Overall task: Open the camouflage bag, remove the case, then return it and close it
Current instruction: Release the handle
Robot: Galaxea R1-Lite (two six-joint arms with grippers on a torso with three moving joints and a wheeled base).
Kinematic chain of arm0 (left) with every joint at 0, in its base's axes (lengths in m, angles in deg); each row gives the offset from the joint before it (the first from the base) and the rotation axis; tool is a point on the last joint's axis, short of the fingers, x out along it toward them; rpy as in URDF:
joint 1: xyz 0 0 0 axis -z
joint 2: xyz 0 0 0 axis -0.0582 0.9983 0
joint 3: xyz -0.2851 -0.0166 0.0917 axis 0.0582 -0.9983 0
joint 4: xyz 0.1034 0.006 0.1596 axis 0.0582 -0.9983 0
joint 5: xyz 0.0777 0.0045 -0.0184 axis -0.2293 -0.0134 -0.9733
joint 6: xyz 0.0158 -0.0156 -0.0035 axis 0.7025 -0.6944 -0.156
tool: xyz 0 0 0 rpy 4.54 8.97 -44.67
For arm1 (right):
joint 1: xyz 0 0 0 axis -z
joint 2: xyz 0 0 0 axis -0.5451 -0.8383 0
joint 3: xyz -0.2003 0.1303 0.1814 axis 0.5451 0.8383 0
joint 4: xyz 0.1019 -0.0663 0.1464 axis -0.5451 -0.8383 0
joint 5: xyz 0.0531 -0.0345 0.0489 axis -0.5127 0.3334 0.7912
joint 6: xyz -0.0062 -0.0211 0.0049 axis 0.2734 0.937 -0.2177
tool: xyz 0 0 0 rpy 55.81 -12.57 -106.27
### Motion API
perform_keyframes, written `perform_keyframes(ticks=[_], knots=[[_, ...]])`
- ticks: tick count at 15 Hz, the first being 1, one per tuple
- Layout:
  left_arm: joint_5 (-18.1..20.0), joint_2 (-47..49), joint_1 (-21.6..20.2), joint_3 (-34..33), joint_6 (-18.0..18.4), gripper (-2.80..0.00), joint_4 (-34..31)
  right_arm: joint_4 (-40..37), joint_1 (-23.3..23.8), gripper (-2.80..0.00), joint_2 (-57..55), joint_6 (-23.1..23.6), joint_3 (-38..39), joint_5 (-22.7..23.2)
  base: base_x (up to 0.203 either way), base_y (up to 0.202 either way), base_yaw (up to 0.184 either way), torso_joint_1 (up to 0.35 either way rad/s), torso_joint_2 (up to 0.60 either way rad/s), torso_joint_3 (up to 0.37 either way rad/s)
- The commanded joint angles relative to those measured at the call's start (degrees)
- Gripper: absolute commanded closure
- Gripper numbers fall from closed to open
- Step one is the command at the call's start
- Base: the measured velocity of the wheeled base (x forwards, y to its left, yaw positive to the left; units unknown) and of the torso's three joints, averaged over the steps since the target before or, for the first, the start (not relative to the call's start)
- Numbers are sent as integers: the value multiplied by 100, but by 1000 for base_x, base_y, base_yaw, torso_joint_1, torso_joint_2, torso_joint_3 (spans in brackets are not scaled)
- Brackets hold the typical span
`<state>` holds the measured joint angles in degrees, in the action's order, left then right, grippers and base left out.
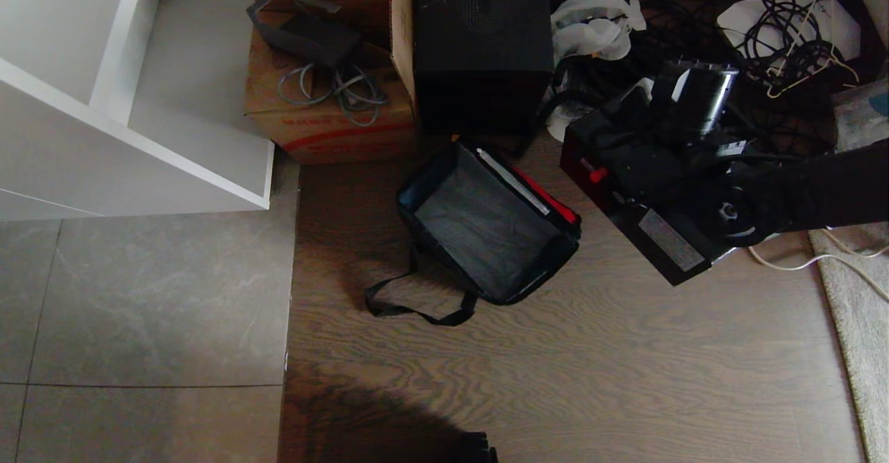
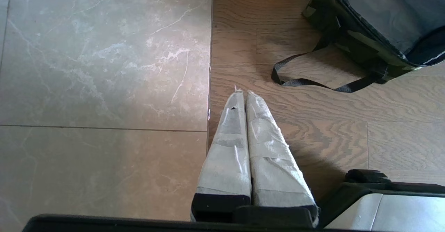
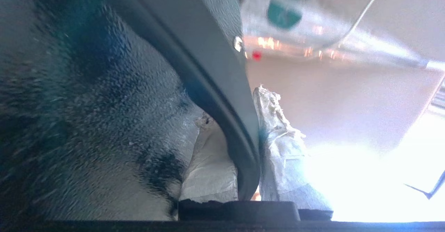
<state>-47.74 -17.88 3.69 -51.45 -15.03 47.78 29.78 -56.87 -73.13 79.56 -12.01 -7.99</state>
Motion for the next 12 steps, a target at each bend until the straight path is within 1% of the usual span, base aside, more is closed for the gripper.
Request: perform_keyframes(ticks=[1, 4, 6, 10, 12], knots=[[-2, 0, 0, -35, -4, 0, 0, 254, 373, 0, -278, -42, 314, -51, 0, 0, 0, 0, 0, 0], [-2, 5, 0, -35, -4, 0, 3, 733, 591, 0, -875, -56, 356, -44, 0, 0, 0, 0, 0, 0], [-2, -1, 0, -35, -4, 0, 3, 977, 654, 0, -1330, -68, 256, -28, 0, 0, 0, 0, 0, 0], [-2, 5, 0, -35, -4, 0, 1, 1364, 693, 0, -2325, -70, -385, -12, 0, 0, 0, 0, 0, 0], [-2, 7, 0, -35, -4, 0, 3, 1510, 703, 0, -2791, -142, -746, -11, 0, 0, 0, 0, 0, 0]])
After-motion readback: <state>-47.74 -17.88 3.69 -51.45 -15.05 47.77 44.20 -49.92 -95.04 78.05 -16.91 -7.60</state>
